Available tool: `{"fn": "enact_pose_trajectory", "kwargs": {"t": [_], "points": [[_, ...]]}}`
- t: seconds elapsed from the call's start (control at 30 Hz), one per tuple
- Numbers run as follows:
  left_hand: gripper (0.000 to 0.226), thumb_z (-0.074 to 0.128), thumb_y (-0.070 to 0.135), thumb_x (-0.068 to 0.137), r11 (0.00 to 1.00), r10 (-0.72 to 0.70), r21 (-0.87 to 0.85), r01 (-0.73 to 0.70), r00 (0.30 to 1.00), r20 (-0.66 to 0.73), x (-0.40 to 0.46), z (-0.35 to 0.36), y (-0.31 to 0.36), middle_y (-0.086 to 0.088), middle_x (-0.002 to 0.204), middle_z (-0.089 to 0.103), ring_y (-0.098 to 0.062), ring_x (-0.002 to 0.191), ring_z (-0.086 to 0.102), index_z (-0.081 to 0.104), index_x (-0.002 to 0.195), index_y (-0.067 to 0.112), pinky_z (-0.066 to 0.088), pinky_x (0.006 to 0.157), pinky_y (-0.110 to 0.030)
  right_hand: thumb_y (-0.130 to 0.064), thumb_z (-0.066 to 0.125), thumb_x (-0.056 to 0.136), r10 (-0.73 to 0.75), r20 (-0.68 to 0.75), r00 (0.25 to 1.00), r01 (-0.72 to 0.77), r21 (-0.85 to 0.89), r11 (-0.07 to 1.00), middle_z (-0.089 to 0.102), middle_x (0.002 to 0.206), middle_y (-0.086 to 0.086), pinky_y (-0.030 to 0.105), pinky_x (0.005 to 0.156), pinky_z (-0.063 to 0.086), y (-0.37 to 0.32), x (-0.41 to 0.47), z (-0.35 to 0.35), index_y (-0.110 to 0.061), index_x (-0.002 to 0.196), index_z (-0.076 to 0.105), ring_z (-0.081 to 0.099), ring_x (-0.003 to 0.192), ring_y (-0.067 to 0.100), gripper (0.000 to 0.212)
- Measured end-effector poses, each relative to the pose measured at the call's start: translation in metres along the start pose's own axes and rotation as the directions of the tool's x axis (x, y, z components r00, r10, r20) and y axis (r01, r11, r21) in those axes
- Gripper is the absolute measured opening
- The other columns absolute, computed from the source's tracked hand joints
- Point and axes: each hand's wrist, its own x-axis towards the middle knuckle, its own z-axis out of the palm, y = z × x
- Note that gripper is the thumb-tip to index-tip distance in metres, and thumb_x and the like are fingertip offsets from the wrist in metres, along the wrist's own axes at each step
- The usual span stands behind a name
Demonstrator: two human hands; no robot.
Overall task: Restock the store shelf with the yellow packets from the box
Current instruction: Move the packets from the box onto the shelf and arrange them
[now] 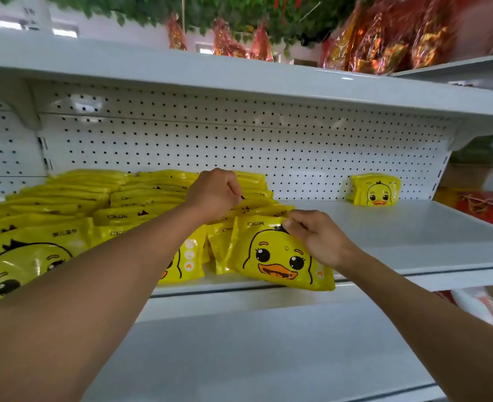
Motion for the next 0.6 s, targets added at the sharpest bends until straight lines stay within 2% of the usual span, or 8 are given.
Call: {"fn": "enact_pose_trajectory", "kwargs": {"t": [0.1,0.17,0.23,0.3,0.4,0.47,0.6], "points": [[0.015,0.069,0.016,0.08,0.998,0.025,0.05,-0.024,1.0,-0.015,-0.004,-0.007,-0.006,0.017,0.069,0.057,-0.016,0.087,0.063,0.061,0.072,0.026,0.053,0.081,-0.038,-0.046,0.032,0.088,-0.068,-0.02,0.997,0.058,-0.31,0.949,0.043,0.058,-0.001,0.03,0.057,0.029,-0.001,0.013,0.02,-0.017,0.072,0.048,0.043,0.063,0.022,0.037],[0.011,0.067,0.019,0.082,0.995,0.051,0.082,-0.049,0.999,-0.016,-0.008,-0.01,-0.009,0.015,0.072,0.057,-0.015,0.089,0.061,0.061,0.079,0.027,0.053,0.081,-0.037,-0.049,0.029,0.087,-0.125,-0.057,0.99,0.084,-0.47,0.879,0.058,0.069,0.008,0.03,0.059,0.027,-0.001,0.02,0.03,-0.013,0.084,0.055,0.053,0.074,0.032,0.044],[0.009,0.066,0.019,0.083,0.993,0.071,0.095,-0.069,0.997,-0.015,-0.011,-0.012,-0.011,0.013,0.075,0.058,-0.015,0.091,0.061,0.061,0.084,0.027,0.052,0.081,-0.037,-0.046,0.034,0.096,-0.142,-0.067,0.988,0.078,-0.573,0.816,0.065,0.084,0.013,0.031,0.062,0.028,0.001,0.028,0.034,-0.013,0.094,0.056,0.059,0.085,0.035,0.04],[0.008,0.065,0.018,0.083,0.992,0.082,0.099,-0.08,0.996,-0.018,-0.013,-0.015,-0.014,0.012,0.075,0.058,-0.016,0.091,0.061,0.063,0.086,0.025,0.052,0.082,-0.038,-0.042,0.037,0.097,-0.185,-0.081,0.979,0.089,-0.648,0.756,0.067,0.082,0.012,0.031,0.06,0.032,0.001,0.033,0.037,-0.012,0.096,0.056,0.063,0.081,0.035,0.035],[0.007,0.065,0.017,0.083,0.992,0.088,0.096,-0.085,0.996,-0.032,-0.015,-0.019,-0.017,0.01,0.078,0.06,-0.019,0.093,0.062,0.064,0.088,0.022,0.052,0.083,-0.039,-0.041,0.038,0.087,-0.257,-0.08,0.963,0.121,-0.726,0.677,0.064,0.058,0.004,0.023,0.041,0.037,0.002,0.036,0.042,-0.011,0.078,0.059,0.061,0.046,0.028,0.037],[0.008,0.065,0.017,0.084,0.99,0.089,0.114,-0.084,0.996,-0.033,-0.017,-0.021,-0.018,0.009,0.081,0.06,-0.019,0.095,0.062,0.064,0.09,0.021,0.051,0.084,-0.039,-0.04,0.041,0.084,-0.276,-0.106,0.955,0.11,-0.74,0.663,0.064,0.063,0.004,0.023,0.04,0.039,0.006,0.035,0.044,-0.011,0.077,0.06,0.06,0.048,0.025,0.036],[0.009,0.065,0.019,0.084,0.987,0.091,0.135,-0.084,0.995,-0.041,-0.023,-0.024,-0.02,0.009,0.084,0.059,-0.018,0.095,0.061,0.063,0.093,0.021,0.051,0.084,-0.039,-0.042,0.043,0.085,-0.262,-0.16,0.952,0.051,-0.759,0.649,0.06,0.078,0.01,0.03,0.055,0.044,0.006,0.034,0.045,-0.006,0.085,0.062,0.059,0.061,0.028,0.04]]}}
